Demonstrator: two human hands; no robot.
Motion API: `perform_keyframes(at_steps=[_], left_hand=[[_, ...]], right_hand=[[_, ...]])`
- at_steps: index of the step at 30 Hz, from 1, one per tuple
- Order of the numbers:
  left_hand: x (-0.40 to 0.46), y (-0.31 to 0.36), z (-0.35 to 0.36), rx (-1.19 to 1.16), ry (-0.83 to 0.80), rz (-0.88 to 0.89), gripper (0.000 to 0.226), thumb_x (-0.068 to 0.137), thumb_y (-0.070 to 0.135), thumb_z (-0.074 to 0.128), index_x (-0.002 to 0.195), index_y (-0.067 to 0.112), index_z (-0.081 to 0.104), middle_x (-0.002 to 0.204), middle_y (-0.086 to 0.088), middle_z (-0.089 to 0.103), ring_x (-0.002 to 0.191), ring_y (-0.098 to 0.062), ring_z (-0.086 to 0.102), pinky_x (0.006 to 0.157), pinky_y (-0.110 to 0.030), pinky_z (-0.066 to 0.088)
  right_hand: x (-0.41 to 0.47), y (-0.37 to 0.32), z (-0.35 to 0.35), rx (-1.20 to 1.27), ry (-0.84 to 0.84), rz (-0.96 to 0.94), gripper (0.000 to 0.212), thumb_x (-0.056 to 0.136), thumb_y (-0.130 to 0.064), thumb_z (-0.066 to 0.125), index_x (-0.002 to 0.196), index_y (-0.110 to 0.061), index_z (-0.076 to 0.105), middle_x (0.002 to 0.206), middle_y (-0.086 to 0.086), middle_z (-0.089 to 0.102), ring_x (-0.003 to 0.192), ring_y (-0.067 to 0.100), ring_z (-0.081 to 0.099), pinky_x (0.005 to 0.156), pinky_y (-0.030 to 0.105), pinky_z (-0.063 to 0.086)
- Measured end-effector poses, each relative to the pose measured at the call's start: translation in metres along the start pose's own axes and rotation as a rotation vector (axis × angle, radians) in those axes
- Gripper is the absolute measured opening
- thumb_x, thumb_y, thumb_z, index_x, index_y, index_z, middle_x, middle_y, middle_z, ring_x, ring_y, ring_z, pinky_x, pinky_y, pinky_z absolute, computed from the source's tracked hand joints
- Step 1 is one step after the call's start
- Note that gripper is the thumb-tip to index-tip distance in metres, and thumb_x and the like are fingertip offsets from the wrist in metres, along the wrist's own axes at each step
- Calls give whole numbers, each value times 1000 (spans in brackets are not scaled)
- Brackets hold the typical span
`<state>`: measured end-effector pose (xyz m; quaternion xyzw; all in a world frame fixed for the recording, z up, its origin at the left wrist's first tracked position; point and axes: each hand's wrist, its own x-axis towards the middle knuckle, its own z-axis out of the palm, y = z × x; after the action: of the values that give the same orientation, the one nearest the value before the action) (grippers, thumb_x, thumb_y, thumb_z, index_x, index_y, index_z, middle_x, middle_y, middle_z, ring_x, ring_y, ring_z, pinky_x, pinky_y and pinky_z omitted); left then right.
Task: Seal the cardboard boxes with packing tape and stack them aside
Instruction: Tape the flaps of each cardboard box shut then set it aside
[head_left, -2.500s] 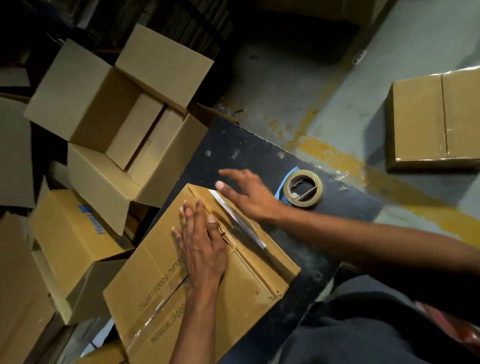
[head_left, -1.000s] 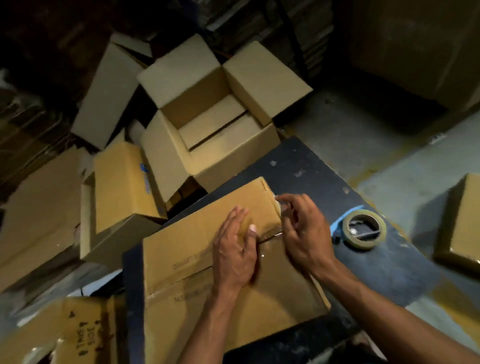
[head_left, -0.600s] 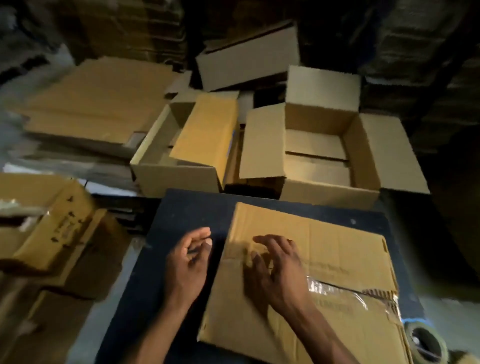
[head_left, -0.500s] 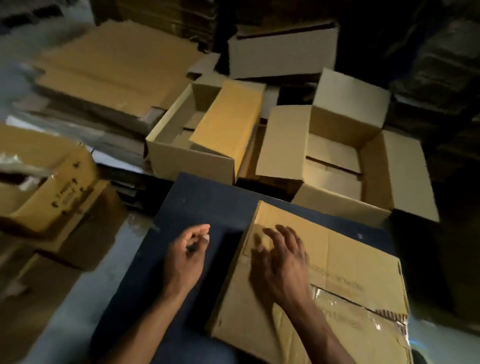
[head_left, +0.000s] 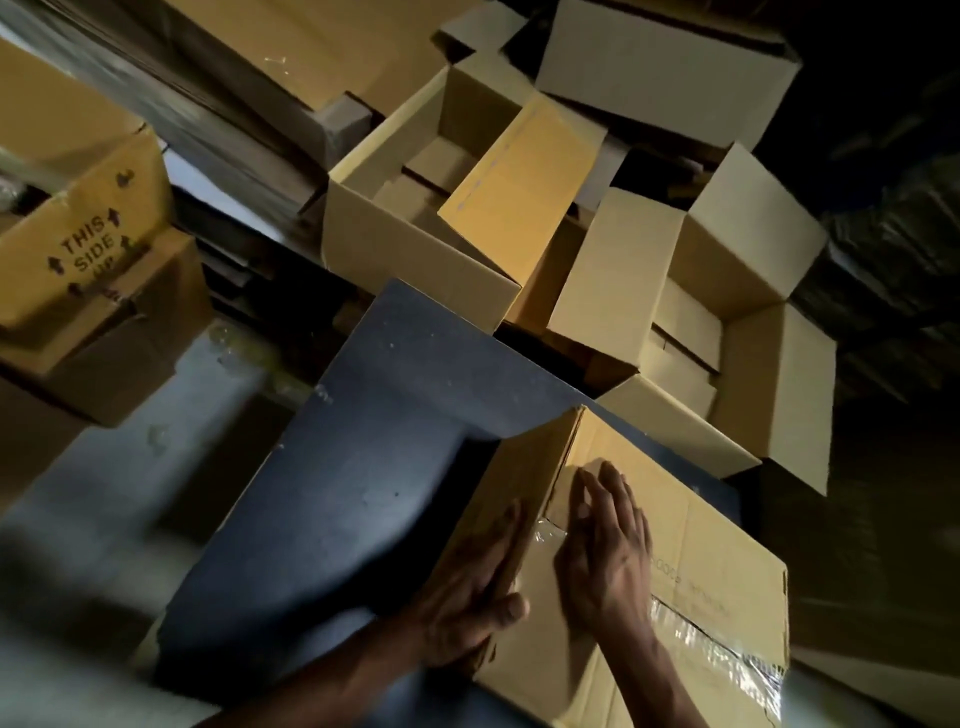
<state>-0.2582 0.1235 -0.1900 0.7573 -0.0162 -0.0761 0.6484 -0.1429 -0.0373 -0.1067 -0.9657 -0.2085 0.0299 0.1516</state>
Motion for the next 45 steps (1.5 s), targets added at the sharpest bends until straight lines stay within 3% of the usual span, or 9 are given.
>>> perform_keyframes(at_steps=[4,8,12,23,30,33,37,42,45], left_hand=[[-8,-21,-27,89,-107,-120,100,79,99,22,160,46,-2,171,20,2,156,2,5,129,-40,11],[2,21,-34,222,-19,84,114,82,92,36,165,28,-7,172,14,-13,157,-1,-7,128,-30,3],[21,71,-13,613,94,202,108,89,87,35,167,20,2,173,3,-15,158,-11,-16,129,-48,5],[32,123,101,1131,-484,324,147,59,95,64,160,33,-24,155,-15,-50,145,-32,-45,113,-66,-27],[29,132,95,1360,-161,-68,139,63,75,81,159,43,-14,161,-8,-44,149,-31,-40,119,-64,-17],[29,145,82,1385,267,-235,106,60,41,97,153,27,47,167,-22,19,149,-46,26,116,-70,29],[40,165,117,1190,554,-164,47,82,21,82,127,14,71,147,-16,55,119,-43,60,97,-56,54],[54,149,208,1206,127,-145,91,92,84,38,164,34,12,172,-1,-8,159,-22,-1,128,-50,5],[52,117,224,1357,111,-45,90,96,83,7,165,25,-3,171,-3,-15,159,-22,-12,127,-59,0]], right_hand=[[2,1,0,17,-6,8,53,104,-36,35,156,-28,39,170,-1,24,158,22,18,122,62,24],[6,6,-8,69,-19,-76,54,101,-33,43,153,-19,46,167,6,31,155,27,25,119,62,30],[6,29,-37,84,17,-73,49,105,-43,42,146,-19,54,159,9,43,149,29,36,114,60,38],[-30,249,-131,-51,-169,391,81,87,-75,56,155,-36,36,169,6,24,156,32,19,121,62,27],[-31,290,-134,140,-103,276,80,81,-72,70,141,-24,48,135,10,55,120,30,57,94,44,53],[-56,290,-125,213,-64,381,100,69,-84,70,142,-22,43,132,12,48,120,36,55,97,48,52],[-98,260,-102,205,-103,479,110,58,-109,38,124,-22,50,127,7,45,107,33,62,87,50,57],[-123,268,-77,294,-56,423,89,80,-99,17,108,-26,60,109,9,64,99,33,63,88,49,55],[-133,327,-51,110,11,461,83,91,-88,9,121,-29,59,117,13,65,112,38,59,97,52,48]])
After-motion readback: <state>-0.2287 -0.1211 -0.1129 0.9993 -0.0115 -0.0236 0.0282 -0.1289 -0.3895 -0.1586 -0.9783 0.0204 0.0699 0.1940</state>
